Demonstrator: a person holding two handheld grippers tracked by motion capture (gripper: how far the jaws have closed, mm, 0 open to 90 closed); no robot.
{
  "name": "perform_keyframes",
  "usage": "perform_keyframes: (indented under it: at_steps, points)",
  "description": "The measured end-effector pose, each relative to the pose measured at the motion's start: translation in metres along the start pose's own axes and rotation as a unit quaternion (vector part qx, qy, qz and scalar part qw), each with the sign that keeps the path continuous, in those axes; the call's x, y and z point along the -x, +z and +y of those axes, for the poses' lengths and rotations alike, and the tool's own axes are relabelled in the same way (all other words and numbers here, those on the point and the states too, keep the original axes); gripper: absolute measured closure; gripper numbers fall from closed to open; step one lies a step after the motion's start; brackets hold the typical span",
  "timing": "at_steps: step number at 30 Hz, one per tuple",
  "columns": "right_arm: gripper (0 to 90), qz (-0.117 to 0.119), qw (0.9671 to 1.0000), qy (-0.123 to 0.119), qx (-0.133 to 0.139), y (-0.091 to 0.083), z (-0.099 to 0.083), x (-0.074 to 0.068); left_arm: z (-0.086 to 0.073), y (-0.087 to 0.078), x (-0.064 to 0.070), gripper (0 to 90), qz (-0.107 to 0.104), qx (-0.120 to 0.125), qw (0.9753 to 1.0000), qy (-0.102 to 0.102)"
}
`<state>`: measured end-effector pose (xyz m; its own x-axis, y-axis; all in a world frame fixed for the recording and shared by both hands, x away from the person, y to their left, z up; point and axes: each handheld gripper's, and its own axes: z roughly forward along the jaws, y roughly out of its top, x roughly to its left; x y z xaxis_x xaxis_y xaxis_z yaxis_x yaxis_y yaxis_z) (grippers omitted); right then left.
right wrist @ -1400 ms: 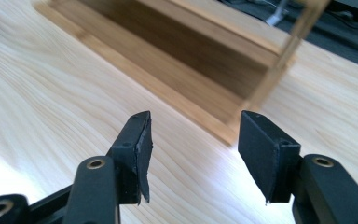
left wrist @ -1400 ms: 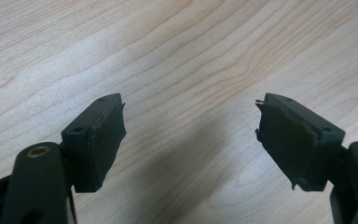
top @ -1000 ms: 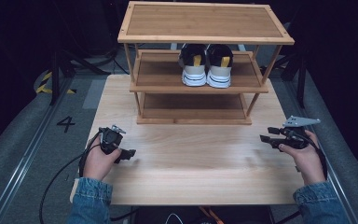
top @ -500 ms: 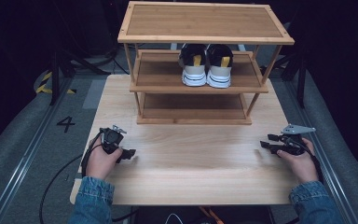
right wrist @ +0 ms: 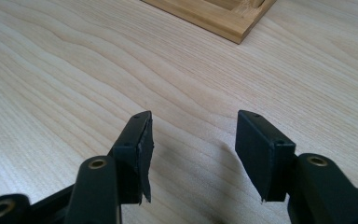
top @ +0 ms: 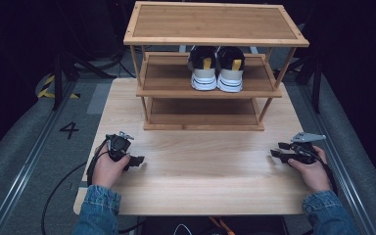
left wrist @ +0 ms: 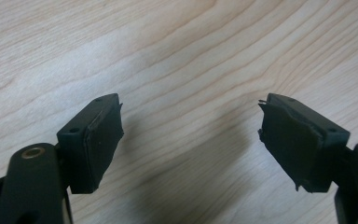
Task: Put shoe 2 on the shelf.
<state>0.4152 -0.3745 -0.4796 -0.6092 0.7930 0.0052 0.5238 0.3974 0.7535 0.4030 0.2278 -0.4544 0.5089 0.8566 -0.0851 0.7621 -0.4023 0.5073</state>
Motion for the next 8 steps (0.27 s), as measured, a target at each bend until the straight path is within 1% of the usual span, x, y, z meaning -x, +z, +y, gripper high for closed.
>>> perform_keyframes:
  at_steps: [4,5,8]
  points:
    - [47.5,0.002,1.0,-0.002,0.0,0.0014,0.0002,-0.0011,0.0017,-0.0002,0.0014,21.0,-0.004,0.003,1.0,0.005]
    - [47.5,0.002,1.0,-0.001,0.0,0.0013,0.0003,-0.001,0.0015,-0.0001,0.0018,21.0,-0.003,0.003,1.0,0.002]
    - [47.5,0.001,1.0,0.001,0.002,0.0006,0.0002,0.0,0.0013,0.0002,0.0014,20.9,-0.003,0.001,1.0,0.002]
